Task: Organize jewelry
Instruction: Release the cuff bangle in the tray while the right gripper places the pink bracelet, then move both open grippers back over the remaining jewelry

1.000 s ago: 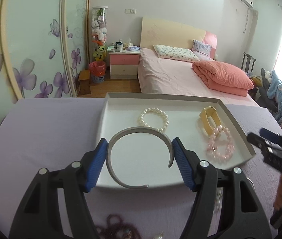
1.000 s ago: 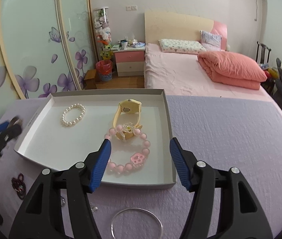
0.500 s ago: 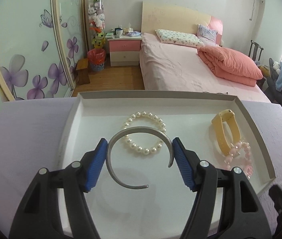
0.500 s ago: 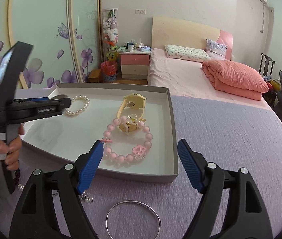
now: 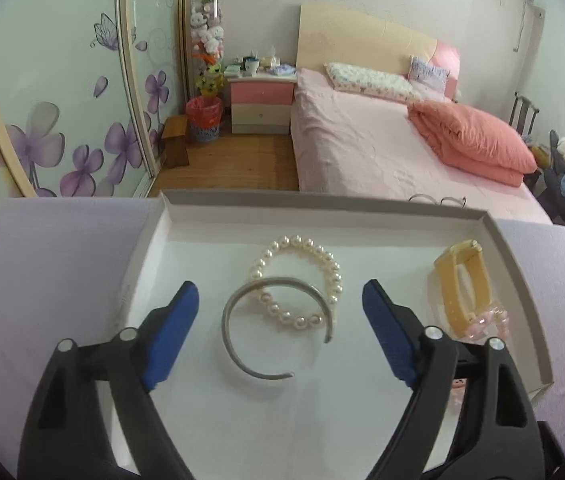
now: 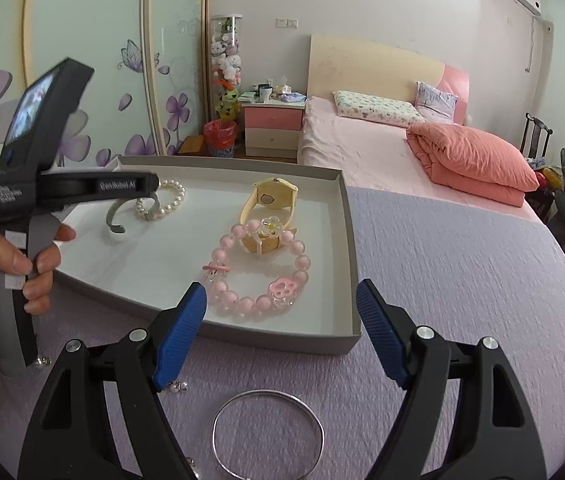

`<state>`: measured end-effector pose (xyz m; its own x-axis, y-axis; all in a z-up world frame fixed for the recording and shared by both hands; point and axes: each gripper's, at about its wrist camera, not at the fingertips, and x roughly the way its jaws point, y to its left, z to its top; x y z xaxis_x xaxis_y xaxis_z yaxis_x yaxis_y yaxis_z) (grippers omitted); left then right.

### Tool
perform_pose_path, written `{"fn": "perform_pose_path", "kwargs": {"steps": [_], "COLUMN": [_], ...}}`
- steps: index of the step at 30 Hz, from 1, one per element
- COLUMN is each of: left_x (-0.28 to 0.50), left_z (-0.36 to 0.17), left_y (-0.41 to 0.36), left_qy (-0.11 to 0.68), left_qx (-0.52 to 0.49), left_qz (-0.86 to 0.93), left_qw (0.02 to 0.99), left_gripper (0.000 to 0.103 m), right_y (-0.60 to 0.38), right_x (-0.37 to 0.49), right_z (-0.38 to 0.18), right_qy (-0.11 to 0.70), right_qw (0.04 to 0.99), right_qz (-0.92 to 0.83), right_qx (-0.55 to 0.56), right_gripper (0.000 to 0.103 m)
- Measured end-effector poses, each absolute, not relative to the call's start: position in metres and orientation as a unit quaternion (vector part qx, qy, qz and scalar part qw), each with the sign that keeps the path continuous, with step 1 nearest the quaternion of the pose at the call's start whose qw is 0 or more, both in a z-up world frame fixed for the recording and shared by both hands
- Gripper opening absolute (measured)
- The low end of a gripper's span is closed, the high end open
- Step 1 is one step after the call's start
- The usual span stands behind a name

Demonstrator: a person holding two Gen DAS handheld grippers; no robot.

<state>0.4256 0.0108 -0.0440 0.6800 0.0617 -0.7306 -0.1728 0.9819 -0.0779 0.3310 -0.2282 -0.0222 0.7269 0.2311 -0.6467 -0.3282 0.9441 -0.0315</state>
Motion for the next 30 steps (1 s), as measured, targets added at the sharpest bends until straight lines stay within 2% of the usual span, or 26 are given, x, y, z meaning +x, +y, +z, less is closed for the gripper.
{"fn": "perform_pose_path", "kwargs": {"steps": [3, 10, 19, 30], "left_x": [0.413, 0.367, 0.262, 0.165], "left_z": [-0.032, -0.007, 0.013, -0.009], "left_y": [0.016, 0.039, 0.07, 0.073], "left_qy": [0.381, 0.354, 0.312, 0.322], "left_qx": [-0.074, -0.078, -0.053, -0.043], "left_qz": [0.062, 0.072, 0.095, 0.077], "left_qw": [0.92, 0.929, 0.944, 0.943], "left_gripper": [0.09, 0.091, 0.095, 0.099], "right_y": [-0.227, -0.231, -0.243, -0.245], "right_x": [0.326, 0.311, 0.275, 0.228], "right_z": [-0.02, -0.01, -0.001, -0.032], "right_qy": [0.335, 0.331, 0.326, 0.378], "right_qw": [0.927, 0.93, 0.933, 0.908], "right_qz": [0.15, 0.147, 0.144, 0.177], "right_qx": [-0.075, -0.067, -0.045, -0.037], "right_gripper": [0.079, 0.079, 0.078, 0.058]}}
